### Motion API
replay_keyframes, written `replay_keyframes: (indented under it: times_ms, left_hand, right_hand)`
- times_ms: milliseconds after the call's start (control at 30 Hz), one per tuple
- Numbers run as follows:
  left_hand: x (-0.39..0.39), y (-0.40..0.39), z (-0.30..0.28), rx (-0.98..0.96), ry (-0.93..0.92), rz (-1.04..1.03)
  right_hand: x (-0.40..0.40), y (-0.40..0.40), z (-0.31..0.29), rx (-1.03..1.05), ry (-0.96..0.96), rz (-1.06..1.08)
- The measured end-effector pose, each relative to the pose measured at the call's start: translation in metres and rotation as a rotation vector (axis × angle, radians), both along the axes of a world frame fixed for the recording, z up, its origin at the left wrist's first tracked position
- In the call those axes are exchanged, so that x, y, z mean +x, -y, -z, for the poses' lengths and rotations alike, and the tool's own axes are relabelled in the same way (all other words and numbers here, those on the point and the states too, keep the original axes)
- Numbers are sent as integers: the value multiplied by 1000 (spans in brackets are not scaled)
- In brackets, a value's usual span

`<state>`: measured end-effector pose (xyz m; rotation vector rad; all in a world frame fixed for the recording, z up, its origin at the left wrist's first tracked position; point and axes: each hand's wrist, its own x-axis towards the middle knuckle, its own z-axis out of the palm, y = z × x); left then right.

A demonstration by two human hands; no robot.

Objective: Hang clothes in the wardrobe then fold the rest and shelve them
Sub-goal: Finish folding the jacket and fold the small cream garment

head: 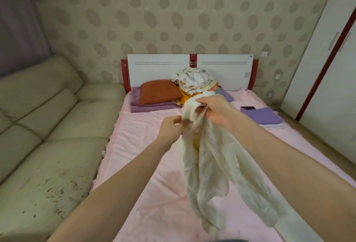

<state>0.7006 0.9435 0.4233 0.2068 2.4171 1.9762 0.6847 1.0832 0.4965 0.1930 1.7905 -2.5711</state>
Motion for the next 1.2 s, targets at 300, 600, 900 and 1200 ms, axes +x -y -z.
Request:
replay_keyframes:
  times_ms: [300,600,900,1200]
  left_hand:
    - [-3,32,-78,32,189,152]
    - [1,41,-85,-82,200,240]
    - [22,50,-93,-454,-60,348]
    - [21,97,-52,-1438,-278,145]
  right_hand:
    - [9,-63,29,1938,-89,198]
    - [29,-35,43,1052,-313,-272]
    - [30,13,25,603,-210,-165]
    - [37,6,28,935,-411,-249]
